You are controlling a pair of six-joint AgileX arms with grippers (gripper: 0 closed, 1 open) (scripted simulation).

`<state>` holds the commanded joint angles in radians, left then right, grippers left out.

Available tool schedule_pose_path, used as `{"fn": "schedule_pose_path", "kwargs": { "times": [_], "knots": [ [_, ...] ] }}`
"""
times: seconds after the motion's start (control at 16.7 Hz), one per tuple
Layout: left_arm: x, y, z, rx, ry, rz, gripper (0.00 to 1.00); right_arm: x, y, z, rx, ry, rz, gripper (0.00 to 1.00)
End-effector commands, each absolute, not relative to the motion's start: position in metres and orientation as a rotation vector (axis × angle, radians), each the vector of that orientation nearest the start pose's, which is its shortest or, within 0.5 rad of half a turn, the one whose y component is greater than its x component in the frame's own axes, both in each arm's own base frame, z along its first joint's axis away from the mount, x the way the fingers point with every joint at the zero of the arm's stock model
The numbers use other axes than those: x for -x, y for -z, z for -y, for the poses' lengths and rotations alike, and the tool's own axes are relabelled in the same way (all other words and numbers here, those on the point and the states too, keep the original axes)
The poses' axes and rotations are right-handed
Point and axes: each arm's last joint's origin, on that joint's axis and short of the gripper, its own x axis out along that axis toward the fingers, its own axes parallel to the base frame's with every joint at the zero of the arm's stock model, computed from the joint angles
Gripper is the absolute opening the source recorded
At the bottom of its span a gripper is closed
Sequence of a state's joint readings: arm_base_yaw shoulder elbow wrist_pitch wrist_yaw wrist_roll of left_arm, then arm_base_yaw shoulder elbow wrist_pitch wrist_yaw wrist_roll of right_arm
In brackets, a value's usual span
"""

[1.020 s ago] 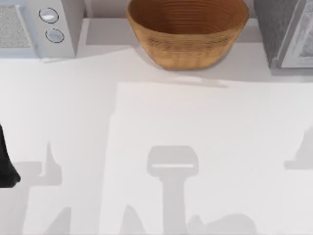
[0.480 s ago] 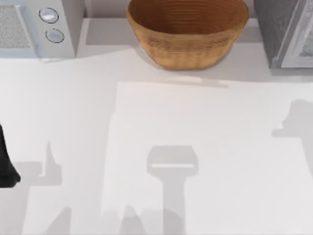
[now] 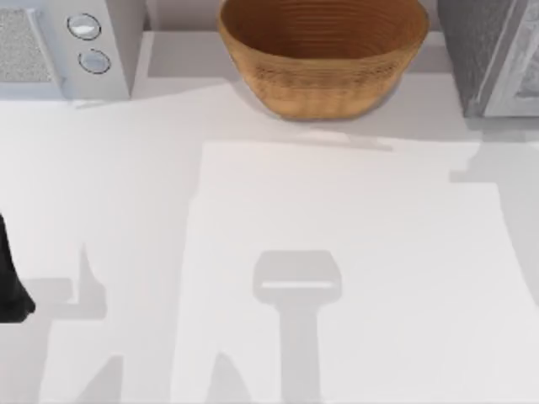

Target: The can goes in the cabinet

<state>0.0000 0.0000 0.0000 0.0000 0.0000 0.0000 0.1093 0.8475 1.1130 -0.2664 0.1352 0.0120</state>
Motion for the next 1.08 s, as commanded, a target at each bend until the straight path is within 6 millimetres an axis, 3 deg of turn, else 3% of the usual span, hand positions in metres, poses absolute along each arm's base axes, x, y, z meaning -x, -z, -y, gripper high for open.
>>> {"fn": "schedule_pose_path", "kwargs": {
  "times": [0.6,0.84,1.08],
  "knots": [
    [-0.106,-0.160,0.001,0.000,0.000,0.000,1.00,-0.235,-0.502,-0.039,-0.008,0.009,0.019,0.00],
    [-0.106,-0.160,0.001,0.000,0.000,0.000,1.00,-0.255,-0.510,-0.047,-0.003,0.000,0.001,0.00],
    [-0.106,-0.160,0.001,0.000,0.000,0.000,1.00,-0.256,-0.510,-0.048,-0.002,-0.001,-0.001,0.00]
  ]
}}
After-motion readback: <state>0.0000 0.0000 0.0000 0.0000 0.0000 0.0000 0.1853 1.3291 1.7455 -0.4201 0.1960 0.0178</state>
